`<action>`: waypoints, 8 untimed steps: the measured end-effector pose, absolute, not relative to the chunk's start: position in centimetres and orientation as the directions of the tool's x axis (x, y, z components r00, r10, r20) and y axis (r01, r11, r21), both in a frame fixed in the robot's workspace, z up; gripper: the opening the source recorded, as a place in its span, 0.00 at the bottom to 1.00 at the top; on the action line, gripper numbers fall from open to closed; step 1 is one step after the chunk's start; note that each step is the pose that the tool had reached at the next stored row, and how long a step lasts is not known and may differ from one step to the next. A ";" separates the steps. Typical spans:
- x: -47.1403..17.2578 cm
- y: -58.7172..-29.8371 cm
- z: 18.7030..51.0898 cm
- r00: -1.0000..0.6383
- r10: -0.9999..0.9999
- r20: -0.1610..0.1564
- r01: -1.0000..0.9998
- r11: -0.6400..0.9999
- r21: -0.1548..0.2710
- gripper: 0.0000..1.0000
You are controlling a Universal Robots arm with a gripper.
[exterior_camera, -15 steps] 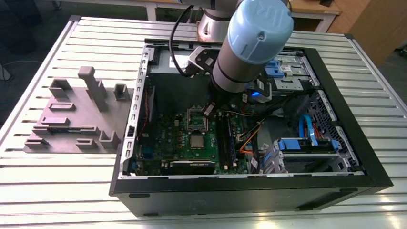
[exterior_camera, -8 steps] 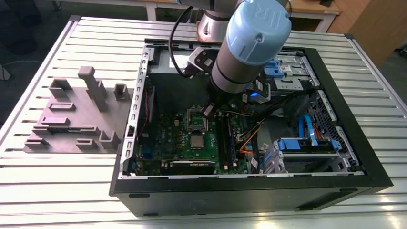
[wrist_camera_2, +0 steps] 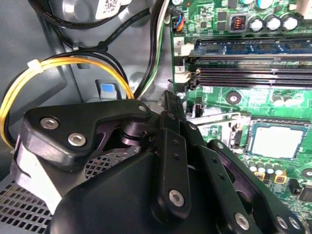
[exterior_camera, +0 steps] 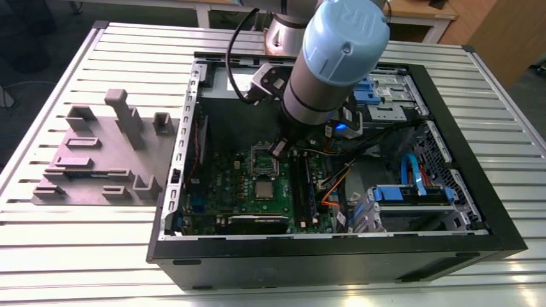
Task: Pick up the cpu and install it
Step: 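Close the cpu cover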
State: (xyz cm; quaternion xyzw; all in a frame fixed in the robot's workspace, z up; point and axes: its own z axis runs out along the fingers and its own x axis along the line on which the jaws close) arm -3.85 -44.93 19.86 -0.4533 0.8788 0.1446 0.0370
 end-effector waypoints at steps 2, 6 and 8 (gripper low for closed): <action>-3.9 -44.9 19.9 -0.586 -0.788 -0.190 -0.807 0.549 0.216 0.10; -3.9 -44.9 20.2 -0.586 -0.790 -0.178 -0.807 0.552 0.208 0.10; -3.9 -44.9 20.4 -0.586 -0.791 -0.174 -0.807 0.553 0.206 0.10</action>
